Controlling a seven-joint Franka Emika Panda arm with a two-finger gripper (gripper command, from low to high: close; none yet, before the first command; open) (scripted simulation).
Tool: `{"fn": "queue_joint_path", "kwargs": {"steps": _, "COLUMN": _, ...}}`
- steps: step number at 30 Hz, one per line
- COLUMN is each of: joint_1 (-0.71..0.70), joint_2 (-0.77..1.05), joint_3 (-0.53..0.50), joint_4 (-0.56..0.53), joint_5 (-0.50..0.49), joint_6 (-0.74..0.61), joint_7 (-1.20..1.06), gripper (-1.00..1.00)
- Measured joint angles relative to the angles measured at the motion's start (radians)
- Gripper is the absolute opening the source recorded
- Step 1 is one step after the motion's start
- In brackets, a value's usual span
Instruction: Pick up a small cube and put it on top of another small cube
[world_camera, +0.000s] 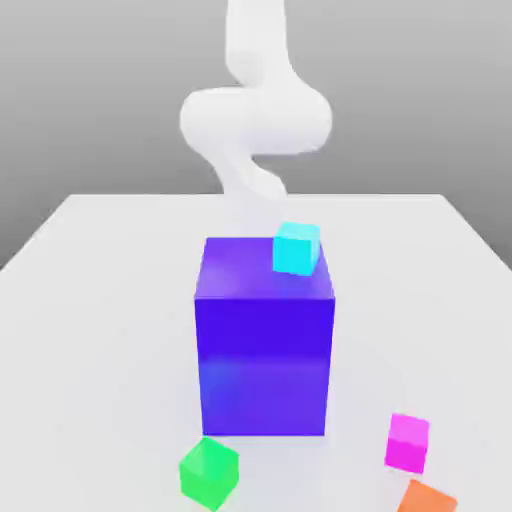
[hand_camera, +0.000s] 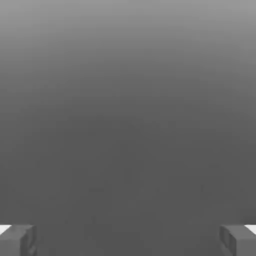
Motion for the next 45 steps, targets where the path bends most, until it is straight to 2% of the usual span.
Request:
{"fn": "queue_joint_path", "kwargs": {"steps": 9, "joint_1": 0.171, "joint_2": 0.333, "joint_3": -0.023, "joint_4": -0.081, "joint_5": 0.047, "joint_6": 0.149, "joint_7": -0.301, "gripper": 0.0}}
{"fn": "queue_joint_path", "kwargs": {"steps": 17, "joint_1": 0.275, "joint_2": 0.623, "joint_3": 0.01, "joint_4": -0.152, "joint_5": 0.07, "joint_6": 0.28, "joint_7": -0.549, "gripper": 0.0}}
{"fn": "queue_joint_path", "kwargs": {"steps": 24, "joint_1": 0.342, "joint_2": 0.874, "joint_3": 0.041, "joint_4": -0.215, "joint_5": -0.004, "joint_6": 0.397, "joint_7": -0.699, "gripper": 0.0}}
{"fn": "queue_joint_path", "kwargs": {"steps": 30, "joint_1": 0.363, "joint_2": 1.091, "joint_3": 0.029, "joint_4": -0.192, "joint_5": -0.04, "joint_6": 0.556, "joint_7": -0.709, "gripper": 0.0}}
{"fn": "queue_joint_path", "kwargs": {"steps": 31, "joint_1": 0.364, "joint_2": 1.111, "joint_3": 0.028, "joint_4": -0.188, "joint_5": -0.041, "joint_6": 0.572, "joint_7": -0.709, "gripper": -1.0}}
{"fn": "queue_joint_path", "kwargs": {"steps": 38, "joint_1": 0.363, "joint_2": 1.108, "joint_3": 0.029, "joint_4": -0.188, "joint_5": -0.043, "joint_6": 0.567, "joint_7": -0.707, "gripper": -1.0}}
{"fn": "queue_joint_path", "kwargs": {"steps": 43, "joint_1": 0.357, "joint_2": 0.95, "joint_3": 0.039, "joint_4": -0.22, "joint_5": -0.031, "joint_6": 0.441, "joint_7": -0.716, "gripper": -1.0}}
{"fn": "queue_joint_path", "kwargs": {"steps": 45, "joint_1": 0.343, "joint_2": 0.914, "joint_3": 0.049, "joint_4": -0.223, "joint_5": 0.005, "joint_6": 0.408, "joint_7": -0.725, "gripper": -1.0}}
